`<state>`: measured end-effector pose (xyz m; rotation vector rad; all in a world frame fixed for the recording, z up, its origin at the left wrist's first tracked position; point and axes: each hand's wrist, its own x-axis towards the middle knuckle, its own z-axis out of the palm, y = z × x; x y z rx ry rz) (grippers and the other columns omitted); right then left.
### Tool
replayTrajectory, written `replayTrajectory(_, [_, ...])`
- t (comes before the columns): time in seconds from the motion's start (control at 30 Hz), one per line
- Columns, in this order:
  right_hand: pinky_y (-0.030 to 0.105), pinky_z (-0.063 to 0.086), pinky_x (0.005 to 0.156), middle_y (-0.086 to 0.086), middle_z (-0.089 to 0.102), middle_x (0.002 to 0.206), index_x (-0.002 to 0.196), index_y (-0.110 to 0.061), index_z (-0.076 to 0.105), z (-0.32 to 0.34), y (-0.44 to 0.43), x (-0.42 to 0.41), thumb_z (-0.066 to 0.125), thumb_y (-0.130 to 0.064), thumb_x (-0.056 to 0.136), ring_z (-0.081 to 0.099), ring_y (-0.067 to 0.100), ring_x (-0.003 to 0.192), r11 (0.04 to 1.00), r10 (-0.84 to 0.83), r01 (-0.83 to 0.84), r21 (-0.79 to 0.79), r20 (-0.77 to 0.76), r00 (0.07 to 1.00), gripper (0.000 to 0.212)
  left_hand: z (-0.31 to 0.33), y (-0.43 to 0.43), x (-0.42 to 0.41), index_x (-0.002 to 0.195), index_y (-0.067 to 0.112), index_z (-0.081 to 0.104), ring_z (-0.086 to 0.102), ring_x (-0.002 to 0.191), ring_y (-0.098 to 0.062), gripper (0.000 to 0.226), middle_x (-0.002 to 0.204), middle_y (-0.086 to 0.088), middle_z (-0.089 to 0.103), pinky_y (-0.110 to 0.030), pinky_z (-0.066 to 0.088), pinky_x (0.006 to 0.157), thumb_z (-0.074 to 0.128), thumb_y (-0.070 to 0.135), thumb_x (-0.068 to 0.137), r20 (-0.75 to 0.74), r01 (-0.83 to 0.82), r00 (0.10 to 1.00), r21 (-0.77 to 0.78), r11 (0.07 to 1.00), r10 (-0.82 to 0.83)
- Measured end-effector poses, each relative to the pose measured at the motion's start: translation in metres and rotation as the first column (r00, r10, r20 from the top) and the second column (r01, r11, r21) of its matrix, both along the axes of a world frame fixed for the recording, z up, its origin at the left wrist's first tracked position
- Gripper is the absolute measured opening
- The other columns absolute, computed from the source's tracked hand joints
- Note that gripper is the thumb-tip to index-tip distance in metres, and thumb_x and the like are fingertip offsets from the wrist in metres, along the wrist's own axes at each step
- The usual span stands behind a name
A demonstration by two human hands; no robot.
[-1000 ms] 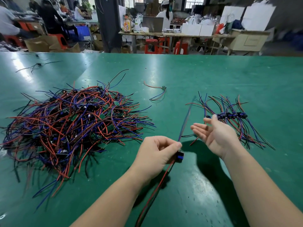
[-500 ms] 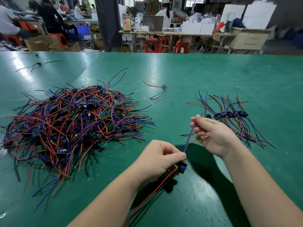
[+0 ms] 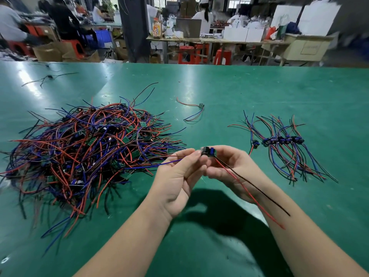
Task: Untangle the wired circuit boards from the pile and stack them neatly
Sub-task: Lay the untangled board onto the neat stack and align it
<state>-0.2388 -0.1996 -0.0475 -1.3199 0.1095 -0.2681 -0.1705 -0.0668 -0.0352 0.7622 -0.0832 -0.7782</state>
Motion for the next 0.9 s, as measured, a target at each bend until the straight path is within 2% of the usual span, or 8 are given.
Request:
replayTrajectory(0.17, [0.017, 0.052, 0.056, 0.005, 0.071, 0.067, 0.066, -0.012, 0.076, 0.005, 0.011, 0.006, 0.071, -0.013, 0.061, 0.065, 0.01, 0.055, 0.916, -0.234, 0.225, 0.331, -0.015, 0.972, 0.007, -0.007, -0.003, -0.002, 0.083, 0.009, 0.057, 0.071, 0.06, -0.012, 0.025, 0.069, -0.009, 0.072, -0.018, 0.055, 0.052, 0.068, 0.004, 0.061, -0.003, -0.055, 0.998, -0.005, 0.998, 0.055])
replayTrajectory(0.33, [0.013, 0.047, 0.042, 0.002, 0.072, 0.066, 0.076, -0.013, 0.064, 0.013, 0.002, 0.007, 0.066, -0.019, 0.065, 0.067, 0.007, 0.053, 0.786, -0.39, 0.415, 0.459, -0.152, 0.908, 0.012, -0.013, -0.005, -0.006, 0.07, 0.01, 0.071, 0.072, 0.067, -0.017, 0.017, 0.08, -0.013, 0.073, -0.021, 0.055, 0.053, 0.072, 0.0, 0.056, 0.108, 0.021, 0.994, 0.053, 0.998, -0.027])
replayTrajectory(0.43, [0.01, 0.046, 0.041, -0.001, 0.069, 0.063, 0.065, -0.012, 0.069, 0.023, -0.02, -0.002, 0.067, -0.021, 0.065, 0.063, 0.002, 0.05, 0.677, -0.431, 0.411, 0.611, -0.124, 0.894, 0.01, -0.015, -0.003, -0.006, 0.074, 0.011, 0.074, 0.072, 0.069, -0.019, 0.015, 0.087, -0.012, 0.074, -0.024, 0.056, 0.056, 0.071, -0.001, 0.065, 0.227, 0.091, 0.968, 0.092, 0.992, -0.11])
replayTrajectory(0.53, [0.009, 0.046, 0.043, 0.001, 0.069, 0.066, 0.06, -0.009, 0.072, 0.027, -0.036, -0.013, 0.076, -0.014, 0.048, 0.064, 0.002, 0.053, 0.605, -0.401, 0.316, 0.731, -0.063, 0.914, 0.013, -0.018, -0.003, -0.003, 0.09, 0.008, 0.067, 0.071, 0.069, -0.016, 0.01, 0.086, -0.008, 0.074, -0.023, 0.056, 0.058, 0.06, 0.001, 0.087, 0.251, 0.086, 0.959, 0.192, 0.978, -0.133])
replayTrajectory(0.6, [0.009, 0.045, 0.041, -0.001, 0.069, 0.067, 0.057, -0.011, 0.072, 0.027, -0.036, -0.015, 0.075, -0.013, 0.049, 0.066, 0.003, 0.056, 0.679, -0.336, 0.301, 0.67, -0.082, 0.938, 0.01, -0.019, -0.004, -0.002, 0.094, 0.008, 0.065, 0.071, 0.068, -0.016, 0.01, 0.084, -0.007, 0.074, -0.023, 0.056, 0.056, 0.055, 0.011, 0.094, 0.228, 0.101, 0.961, 0.234, 0.967, -0.155])
replayTrajectory(0.73, [0.015, 0.046, 0.041, 0.004, 0.068, 0.066, 0.068, -0.01, 0.067, 0.015, -0.017, -0.008, 0.069, -0.019, 0.065, 0.061, 0.006, 0.048, 0.948, -0.218, 0.272, 0.163, -0.286, 0.933, 0.01, -0.017, -0.005, -0.003, 0.088, 0.009, 0.069, 0.071, 0.066, -0.019, 0.032, 0.082, -0.011, 0.074, -0.026, 0.057, 0.055, 0.066, 0.039, 0.077, 0.227, 0.138, 0.952, 0.287, 0.948, -0.207])
replayTrajectory(0.8, [0.017, 0.047, 0.043, 0.005, 0.067, 0.066, 0.074, -0.007, 0.062, 0.008, -0.009, -0.005, 0.071, -0.021, 0.063, 0.059, 0.008, 0.046, 0.973, -0.204, 0.227, 0.035, -0.323, 0.924, 0.019, -0.018, -0.004, -0.005, 0.077, 0.01, 0.075, 0.071, 0.066, -0.02, 0.035, 0.08, -0.013, 0.074, -0.026, 0.056, 0.054, 0.074, 0.042, 0.062, 0.261, 0.135, 0.939, 0.319, 0.938, -0.224])
replayTrajectory(0.9, [0.016, 0.046, 0.043, 0.005, 0.066, 0.06, 0.072, -0.004, 0.063, 0.005, -0.008, -0.003, 0.073, -0.015, 0.069, 0.056, 0.008, 0.044, 0.974, -0.227, 0.222, -0.054, -0.32, 0.92, 0.016, -0.022, -0.004, -0.005, 0.073, 0.009, 0.075, 0.07, 0.062, -0.018, 0.018, 0.077, -0.011, 0.074, -0.024, 0.054, 0.052, 0.077, 0.026, 0.069, 0.267, 0.11, 0.938, 0.377, 0.919, -0.222])
